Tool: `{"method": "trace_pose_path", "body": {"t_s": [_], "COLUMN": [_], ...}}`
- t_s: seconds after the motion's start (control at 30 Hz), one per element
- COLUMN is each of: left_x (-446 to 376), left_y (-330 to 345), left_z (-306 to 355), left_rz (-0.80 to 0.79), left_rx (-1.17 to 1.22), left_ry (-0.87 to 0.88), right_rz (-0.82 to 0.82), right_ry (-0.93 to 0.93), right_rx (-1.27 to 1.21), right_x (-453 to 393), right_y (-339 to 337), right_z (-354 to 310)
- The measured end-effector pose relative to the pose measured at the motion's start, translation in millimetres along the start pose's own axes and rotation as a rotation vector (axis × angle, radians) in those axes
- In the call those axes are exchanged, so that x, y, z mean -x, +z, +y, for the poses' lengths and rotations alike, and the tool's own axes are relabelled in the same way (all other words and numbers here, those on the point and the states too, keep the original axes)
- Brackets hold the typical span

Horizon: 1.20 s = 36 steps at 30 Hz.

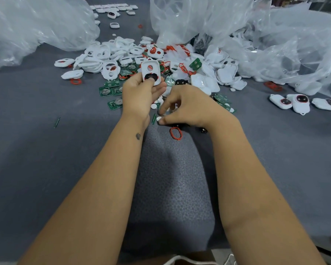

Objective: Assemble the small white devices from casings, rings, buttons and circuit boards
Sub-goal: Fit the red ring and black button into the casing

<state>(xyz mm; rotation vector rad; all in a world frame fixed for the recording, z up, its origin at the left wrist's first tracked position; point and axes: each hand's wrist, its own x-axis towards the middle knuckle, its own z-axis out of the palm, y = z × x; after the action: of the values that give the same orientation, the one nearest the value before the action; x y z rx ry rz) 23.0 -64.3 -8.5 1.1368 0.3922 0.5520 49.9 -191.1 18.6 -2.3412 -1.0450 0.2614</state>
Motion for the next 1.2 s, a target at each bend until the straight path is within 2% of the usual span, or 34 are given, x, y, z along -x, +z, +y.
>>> {"method": "trace_pose_path", "body": {"t_s": [0.2, 0.4, 0.53, 0.67, 0.8, 1.0, 1.2], "left_x": [-1.3, -2.3, 0.4, 6.5, 8.3, 10.7, 10.7], "left_y": [1.4, 3.5, 12.9, 24.8, 24.3, 26.6, 24.1], "left_z": [-1.8, -5.6, -5.4, -9.8, -11.7, -14.0, -13.6], "left_rz": [-0.003, -0.009, 0.03, 0.002, -0.047, -0.111, -0.151], "left_rx": [-0.044, -0.138, -0.079, -0.036, -0.01, -0.14, -0.138], "left_ry": [0.0, 0.036, 0.033, 0.042, 0.05, 0.072, 0.058], "right_rz": [0.001, 0.103, 0.299, 0.577, 0.627, 0.575, 0.583], "right_ry": [-0.053, -0.103, -0.041, 0.094, 0.181, 0.143, 0.105], "right_rx": [0.054, 0.116, -0.132, -0.585, -1.043, -1.09, -1.091], "right_x": [-1.4, -4.8, -7.0, -9.0, -10.9, -12.5, -11.2], "right_y": [3.1, 17.0, 15.1, 5.3, 2.0, 1.7, 1.2], "right_z": [-1.4, -9.2, -2.8, 8.8, 14.4, 22.3, 23.6]}}
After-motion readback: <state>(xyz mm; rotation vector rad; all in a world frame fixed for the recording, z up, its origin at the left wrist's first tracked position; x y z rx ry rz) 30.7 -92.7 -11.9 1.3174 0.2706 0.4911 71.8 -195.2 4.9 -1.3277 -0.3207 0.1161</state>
